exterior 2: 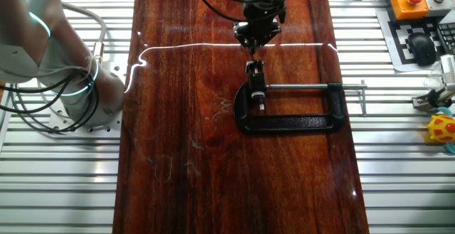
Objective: Insert the pencil into the pencil sharpener
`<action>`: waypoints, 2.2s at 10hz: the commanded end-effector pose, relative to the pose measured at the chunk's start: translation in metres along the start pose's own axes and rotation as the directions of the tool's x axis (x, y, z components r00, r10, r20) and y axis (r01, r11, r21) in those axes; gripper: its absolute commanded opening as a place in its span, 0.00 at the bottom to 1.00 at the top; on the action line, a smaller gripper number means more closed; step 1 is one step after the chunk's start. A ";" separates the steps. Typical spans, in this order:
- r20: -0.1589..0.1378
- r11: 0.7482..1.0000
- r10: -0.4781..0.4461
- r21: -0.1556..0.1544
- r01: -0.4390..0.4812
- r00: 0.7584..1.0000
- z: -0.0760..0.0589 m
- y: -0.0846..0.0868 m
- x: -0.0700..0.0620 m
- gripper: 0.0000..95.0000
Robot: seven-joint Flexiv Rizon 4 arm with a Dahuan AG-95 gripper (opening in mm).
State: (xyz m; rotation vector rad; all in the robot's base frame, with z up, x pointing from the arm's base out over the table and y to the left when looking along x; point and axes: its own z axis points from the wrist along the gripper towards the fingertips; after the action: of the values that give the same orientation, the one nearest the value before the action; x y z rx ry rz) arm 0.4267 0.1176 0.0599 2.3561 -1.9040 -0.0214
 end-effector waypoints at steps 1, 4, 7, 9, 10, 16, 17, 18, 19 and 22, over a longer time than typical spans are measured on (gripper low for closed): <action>-0.002 1.000 0.001 0.000 -0.001 1.000 -0.001 -0.001 0.001 0.00; -0.002 1.000 -0.002 -0.001 0.002 1.000 -0.001 -0.001 0.003 0.00; 0.002 1.000 0.016 -0.002 -0.016 1.000 0.000 -0.002 0.002 0.00; 0.010 1.000 0.017 -0.008 -0.017 1.000 0.001 -0.005 -0.001 0.20; 0.010 1.000 0.019 -0.010 -0.018 1.000 0.001 -0.005 -0.002 0.40; 0.043 1.000 0.014 -0.009 -0.014 0.999 -0.013 -0.003 -0.008 0.60; 0.054 0.999 0.024 -0.023 -0.023 0.998 -0.020 -0.002 -0.011 0.60; 0.069 0.999 0.036 -0.032 -0.034 0.997 -0.030 -0.001 -0.015 0.60; 0.077 0.998 0.051 -0.039 -0.048 0.996 -0.042 -0.001 -0.020 0.60; 0.093 0.983 0.176 -0.069 -0.170 0.980 -0.077 -0.003 -0.049 0.00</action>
State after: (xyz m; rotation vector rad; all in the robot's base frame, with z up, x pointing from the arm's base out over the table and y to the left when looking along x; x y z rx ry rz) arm 0.4258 0.1620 0.1278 2.2441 -2.0522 -0.1953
